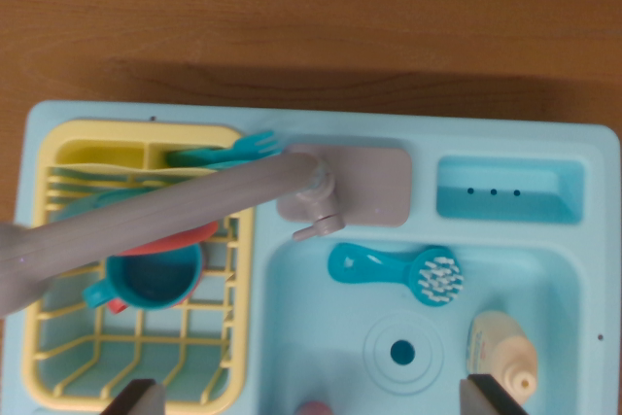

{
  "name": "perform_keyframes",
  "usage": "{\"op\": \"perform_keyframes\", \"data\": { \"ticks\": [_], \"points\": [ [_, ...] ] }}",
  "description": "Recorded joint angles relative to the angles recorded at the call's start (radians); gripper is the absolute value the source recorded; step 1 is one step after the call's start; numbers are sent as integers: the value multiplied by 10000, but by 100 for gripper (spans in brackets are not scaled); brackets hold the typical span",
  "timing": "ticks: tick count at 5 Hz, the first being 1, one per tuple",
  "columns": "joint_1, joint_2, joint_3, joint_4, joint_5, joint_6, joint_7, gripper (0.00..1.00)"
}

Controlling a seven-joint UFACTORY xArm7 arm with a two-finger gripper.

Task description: Pick detergent from the sink

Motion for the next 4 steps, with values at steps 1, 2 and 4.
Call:
{"op": "perform_keyframes", "data": {
  "ticks": [1,2,4],
  "points": [
    [-61,84,-82,-343,40,-410,-137,0],
    [-61,84,-82,-343,40,-410,-137,0],
    [-126,173,-169,-705,82,-843,-282,0]
  ]
}}
